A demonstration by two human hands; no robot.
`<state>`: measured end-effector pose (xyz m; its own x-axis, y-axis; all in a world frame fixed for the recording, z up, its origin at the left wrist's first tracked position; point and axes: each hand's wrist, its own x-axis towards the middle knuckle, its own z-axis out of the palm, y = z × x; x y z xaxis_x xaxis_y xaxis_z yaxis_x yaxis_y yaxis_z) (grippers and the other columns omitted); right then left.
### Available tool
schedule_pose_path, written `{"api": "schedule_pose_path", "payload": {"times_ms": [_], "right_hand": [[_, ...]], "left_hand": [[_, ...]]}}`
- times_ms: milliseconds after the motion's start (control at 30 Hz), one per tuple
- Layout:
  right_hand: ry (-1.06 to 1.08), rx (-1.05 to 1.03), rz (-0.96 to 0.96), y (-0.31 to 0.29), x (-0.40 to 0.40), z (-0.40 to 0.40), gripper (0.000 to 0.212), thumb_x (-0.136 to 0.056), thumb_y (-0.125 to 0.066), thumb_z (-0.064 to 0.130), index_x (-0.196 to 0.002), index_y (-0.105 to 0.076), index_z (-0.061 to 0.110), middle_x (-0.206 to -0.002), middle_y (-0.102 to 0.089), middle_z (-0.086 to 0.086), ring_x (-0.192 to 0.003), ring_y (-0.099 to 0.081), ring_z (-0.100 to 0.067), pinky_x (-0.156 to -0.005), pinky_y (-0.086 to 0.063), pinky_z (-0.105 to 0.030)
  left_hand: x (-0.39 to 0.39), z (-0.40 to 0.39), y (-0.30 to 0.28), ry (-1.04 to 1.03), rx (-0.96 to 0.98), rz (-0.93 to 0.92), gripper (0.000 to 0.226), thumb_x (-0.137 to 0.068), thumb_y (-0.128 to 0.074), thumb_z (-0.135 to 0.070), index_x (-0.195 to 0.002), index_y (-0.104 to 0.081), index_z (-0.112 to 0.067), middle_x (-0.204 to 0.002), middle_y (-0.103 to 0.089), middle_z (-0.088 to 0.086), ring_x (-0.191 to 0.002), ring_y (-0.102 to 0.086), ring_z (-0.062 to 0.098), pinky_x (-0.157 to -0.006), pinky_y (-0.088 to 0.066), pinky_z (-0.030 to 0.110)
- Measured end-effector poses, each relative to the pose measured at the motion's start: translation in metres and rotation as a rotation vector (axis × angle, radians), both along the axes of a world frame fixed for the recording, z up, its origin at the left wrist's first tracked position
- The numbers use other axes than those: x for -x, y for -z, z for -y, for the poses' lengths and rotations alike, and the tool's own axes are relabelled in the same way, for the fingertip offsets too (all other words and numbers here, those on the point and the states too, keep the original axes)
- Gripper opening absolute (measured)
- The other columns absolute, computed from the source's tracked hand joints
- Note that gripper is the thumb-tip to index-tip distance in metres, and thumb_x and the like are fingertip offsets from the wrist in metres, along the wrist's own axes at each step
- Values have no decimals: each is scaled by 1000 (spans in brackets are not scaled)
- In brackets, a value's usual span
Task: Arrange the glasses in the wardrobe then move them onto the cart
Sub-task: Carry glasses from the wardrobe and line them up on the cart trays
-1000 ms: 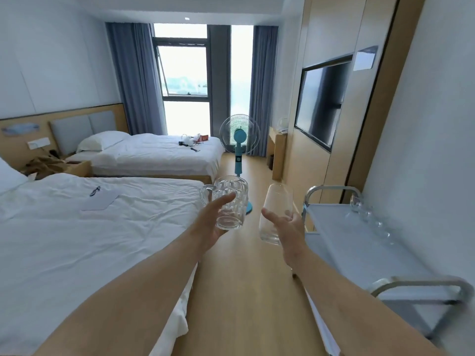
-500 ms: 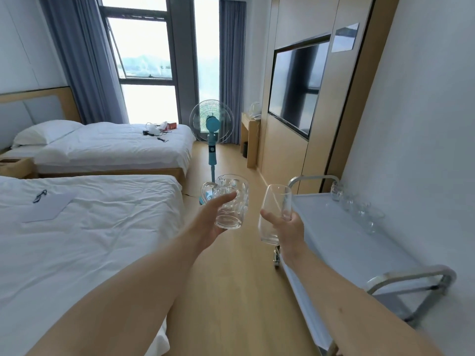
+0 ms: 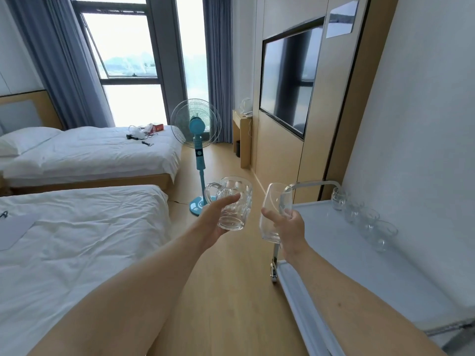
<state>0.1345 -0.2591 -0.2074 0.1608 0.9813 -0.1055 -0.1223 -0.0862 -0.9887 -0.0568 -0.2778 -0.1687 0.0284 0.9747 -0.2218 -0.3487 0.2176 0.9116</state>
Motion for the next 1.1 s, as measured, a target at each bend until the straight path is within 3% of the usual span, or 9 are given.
{"api": "schedule_pose_path", "payload": {"times_ms": [100,200,367,500,600,700,867,1000,1100], "right_hand": [[19,17,16,6,-13,-28,74,-71,-90,33,-129,-51,9,-117,-64,-16,-104,-65,-30,-97,-54,-47],[56,37,18,14,-29,-53,85,-71,-90,34,-139,-47,6,-118,-62,-18,-108,-64,-33,-100,-53,-51],[102,70,-22,30,-61,-84,98,-72,-90,36,-149,-38,7,-111,-55,0,-111,-61,-25,-104,-50,-47],[189,110,-29,44,-95,-98,96,-73,-89,36,-149,-38,8,-109,-56,-1,-104,-64,-25,-95,-54,-41],[286,126,-33,54,-122,-106,93,-74,-88,35,-149,-39,9,-105,-55,3,-104,-63,-24,-92,-54,-40],[369,151,-39,64,-143,-113,94,-72,-88,37,-148,-39,11,-108,-53,4,-107,-62,-24,-90,-54,-39],[524,178,-49,74,-170,-124,70,-70,-90,32,-126,-52,14,-102,-58,-1,-89,-64,-18,-55,-49,-21],[651,212,-45,80,-181,-138,45,-71,-90,30,-98,-55,23,-96,-57,0,-83,-62,-17,-44,-47,-17],[738,228,-61,81,-185,-149,42,-71,-91,26,-98,-60,23,-95,-63,-1,-79,-64,-15,-40,-45,-13]], "left_hand": [[-14,-30,4,11,23,-7,61,-77,-82,-30,-131,-61,-9,-119,-71,20,-100,-70,32,-96,-56,45],[-31,-55,6,49,34,-5,57,-79,-81,-31,-129,-62,-11,-118,-72,19,-99,-71,30,-93,-57,42],[-64,-100,14,120,92,-66,58,-78,-82,-32,-129,-64,-11,-118,-73,17,-100,-71,29,-94,-56,41],[-100,-131,21,224,138,-56,48,-82,-78,-32,-124,-66,-12,-107,-76,14,-87,-73,24,-86,-58,37],[-128,-156,30,306,153,-89,54,-82,-78,-32,-129,-64,-10,-117,-72,19,-92,-71,26,-82,-57,36],[-153,-179,40,380,171,-108,61,-79,-80,-32,-132,-62,-9,-119,-70,19,-94,-68,30,-88,-55,40],[-194,-220,56,530,168,-101,57,-84,-79,-34,-134,-61,-12,-120,-71,18,-90,-71,29,-79,-56,39],[-218,-257,69,707,185,-121,61,-84,-79,-38,-137,-59,-14,-126,-69,18,-108,-69,32,-101,-54,45],[-233,-282,75,789,208,-132,62,-84,-78,-37,-138,-57,-15,-127,-69,16,-113,-69,32,-101,-54,44]]}}
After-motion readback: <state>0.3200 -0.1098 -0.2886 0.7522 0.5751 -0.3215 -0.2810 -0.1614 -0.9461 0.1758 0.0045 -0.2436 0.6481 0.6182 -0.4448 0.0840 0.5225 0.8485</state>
